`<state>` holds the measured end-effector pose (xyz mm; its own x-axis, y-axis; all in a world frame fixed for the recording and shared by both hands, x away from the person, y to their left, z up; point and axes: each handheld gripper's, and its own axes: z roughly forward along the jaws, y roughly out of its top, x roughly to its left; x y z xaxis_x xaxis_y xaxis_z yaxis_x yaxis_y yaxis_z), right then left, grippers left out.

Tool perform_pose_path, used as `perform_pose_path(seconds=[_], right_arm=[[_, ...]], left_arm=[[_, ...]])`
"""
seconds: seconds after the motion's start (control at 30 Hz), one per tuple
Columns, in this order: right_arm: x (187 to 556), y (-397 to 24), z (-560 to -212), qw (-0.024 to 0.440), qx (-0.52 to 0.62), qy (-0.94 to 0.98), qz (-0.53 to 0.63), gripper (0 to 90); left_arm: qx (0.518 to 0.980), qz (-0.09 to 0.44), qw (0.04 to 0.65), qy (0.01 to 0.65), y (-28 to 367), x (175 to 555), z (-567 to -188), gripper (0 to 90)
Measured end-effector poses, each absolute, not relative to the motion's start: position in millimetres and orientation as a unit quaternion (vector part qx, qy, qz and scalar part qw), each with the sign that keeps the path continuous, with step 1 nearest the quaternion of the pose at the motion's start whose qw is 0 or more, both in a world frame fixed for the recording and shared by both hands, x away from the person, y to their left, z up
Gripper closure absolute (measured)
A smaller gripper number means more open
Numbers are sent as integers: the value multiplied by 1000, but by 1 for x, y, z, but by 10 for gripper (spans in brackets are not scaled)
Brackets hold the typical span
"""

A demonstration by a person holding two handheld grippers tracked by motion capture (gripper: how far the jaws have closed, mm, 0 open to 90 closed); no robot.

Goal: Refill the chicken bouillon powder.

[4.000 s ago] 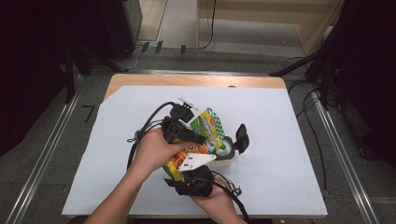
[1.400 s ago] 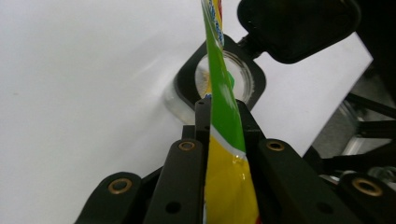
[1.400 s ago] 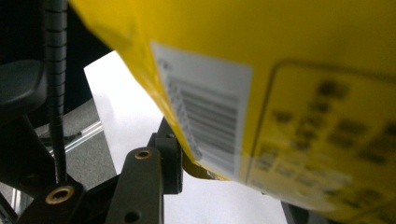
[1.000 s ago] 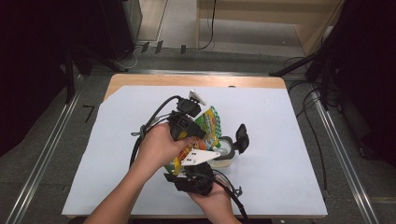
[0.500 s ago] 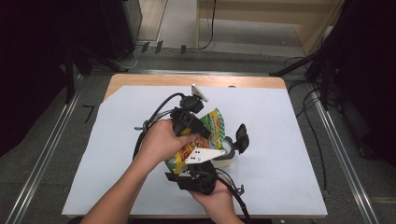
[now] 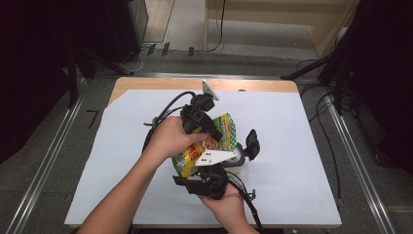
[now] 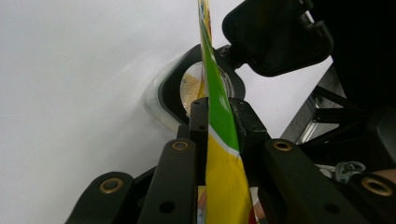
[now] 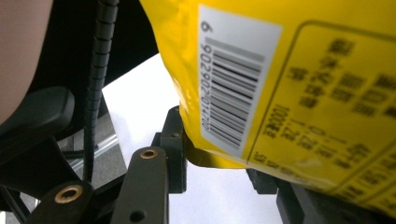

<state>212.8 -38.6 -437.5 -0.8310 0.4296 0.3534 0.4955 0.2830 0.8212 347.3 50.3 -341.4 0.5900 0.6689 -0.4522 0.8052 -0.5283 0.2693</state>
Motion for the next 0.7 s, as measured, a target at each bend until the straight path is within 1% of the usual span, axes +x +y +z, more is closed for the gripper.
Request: perform_pose_path(seconds=[0.17,0.47,0.7], right_arm=[[213,-40,-436,31,-286,-796,-533,661],[215,-43,-440,52,-292,-784,-545,664],[214,-42,-442,51,-290,-786,-544,665]], left_arm=[[859,-152,240,425,54,349,-338,786],[851,-162,260,427,62,343,-341,741],[849,-155,272,426,66,339,-342,735]])
